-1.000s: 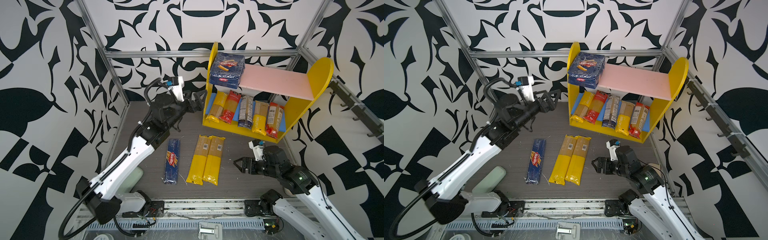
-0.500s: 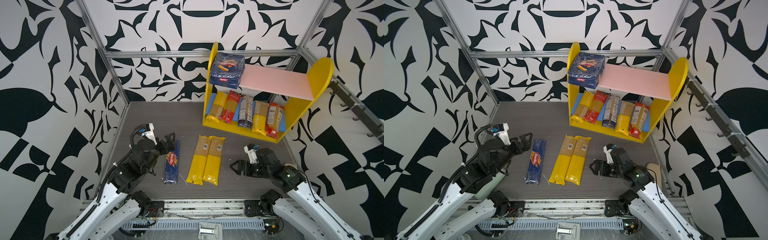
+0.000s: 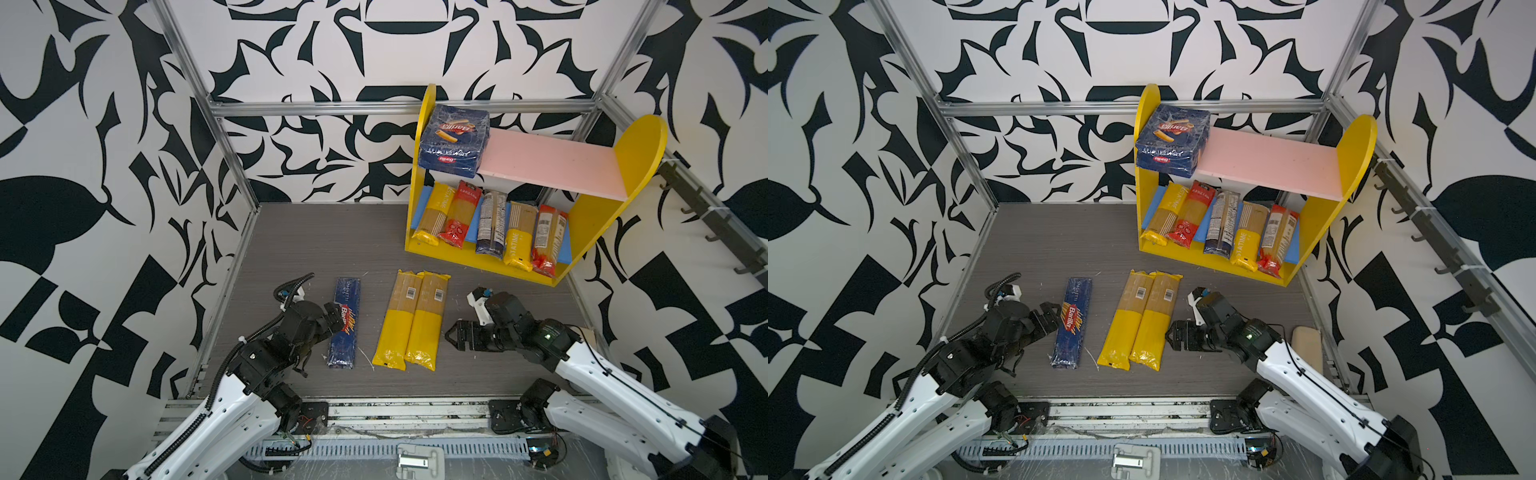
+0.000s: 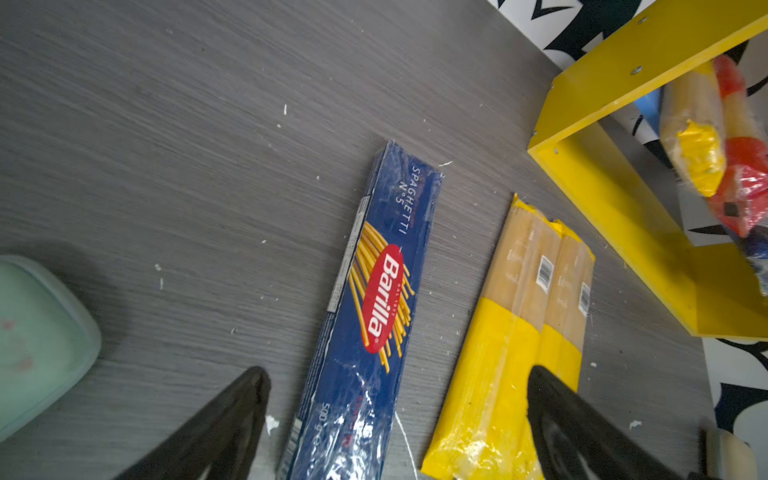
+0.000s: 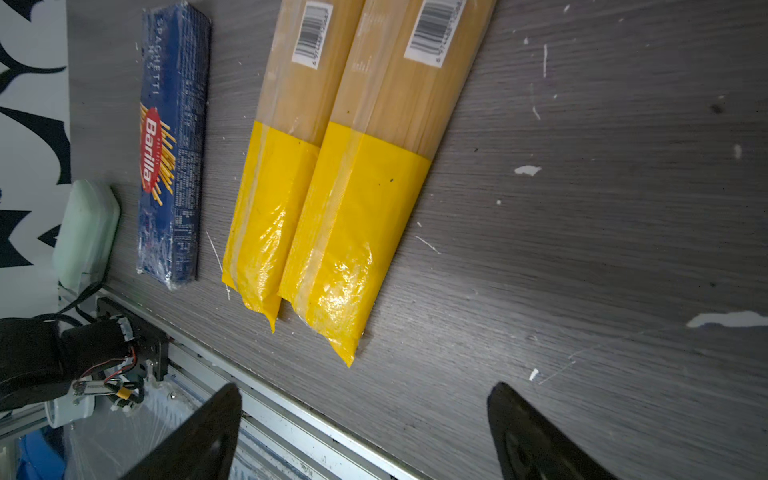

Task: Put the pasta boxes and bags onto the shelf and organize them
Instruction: 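Lower the left gripper around the spaghetti box and close it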

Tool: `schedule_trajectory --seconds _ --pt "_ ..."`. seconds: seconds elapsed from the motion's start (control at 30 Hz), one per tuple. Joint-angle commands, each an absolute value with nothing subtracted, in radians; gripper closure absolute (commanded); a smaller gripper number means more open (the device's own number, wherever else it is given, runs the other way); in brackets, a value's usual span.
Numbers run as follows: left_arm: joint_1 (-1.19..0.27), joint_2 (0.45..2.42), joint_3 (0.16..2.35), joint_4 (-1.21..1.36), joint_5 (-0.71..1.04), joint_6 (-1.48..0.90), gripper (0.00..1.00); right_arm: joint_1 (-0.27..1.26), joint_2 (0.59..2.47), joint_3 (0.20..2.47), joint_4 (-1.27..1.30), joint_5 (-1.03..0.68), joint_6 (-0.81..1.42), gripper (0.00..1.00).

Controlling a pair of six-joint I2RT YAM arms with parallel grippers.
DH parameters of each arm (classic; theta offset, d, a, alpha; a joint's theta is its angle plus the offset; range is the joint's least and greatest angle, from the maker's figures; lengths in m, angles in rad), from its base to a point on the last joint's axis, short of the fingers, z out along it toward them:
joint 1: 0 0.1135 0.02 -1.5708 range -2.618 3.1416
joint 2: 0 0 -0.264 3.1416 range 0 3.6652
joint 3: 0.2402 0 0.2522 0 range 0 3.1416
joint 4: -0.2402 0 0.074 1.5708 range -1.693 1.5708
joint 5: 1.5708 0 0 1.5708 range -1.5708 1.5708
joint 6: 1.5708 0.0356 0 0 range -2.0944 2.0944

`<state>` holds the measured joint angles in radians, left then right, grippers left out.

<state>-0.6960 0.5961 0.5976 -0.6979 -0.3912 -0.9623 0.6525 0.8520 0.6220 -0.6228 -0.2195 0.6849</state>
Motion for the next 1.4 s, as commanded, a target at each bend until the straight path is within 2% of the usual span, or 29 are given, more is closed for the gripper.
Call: schedule_trajectory --seconds 0.0,0.27,0.53,1.07,1.37 --pt "-0.724 0.595 0.57 -0.772 -0.377 -1.033 0.01 0.657 0.874 0.676 -0.555 -0.185 0.698 0.05" --pt "-0.898 0.635 0.513 -0.81 -0.438 -1.159 0.01 0.657 0.949 0.74 -0.553 -0.189 0.655 0.05" --pt "-1.057 0.829 0.539 -0.837 -0.526 -1.246 0.01 0.657 0.929 0.74 -0.553 -0.19 0.645 0.05" --pt "-1.065 0.95 0.464 -0.649 -0.488 -1.223 0.01 0.657 0.777 0.623 -0.594 -0.173 0.644 0.05" --pt "-1.067 1.015 0.486 -0.626 -0.485 -1.193 0.01 0.657 0.781 0.618 -0.583 -0.165 0.642 0.05"
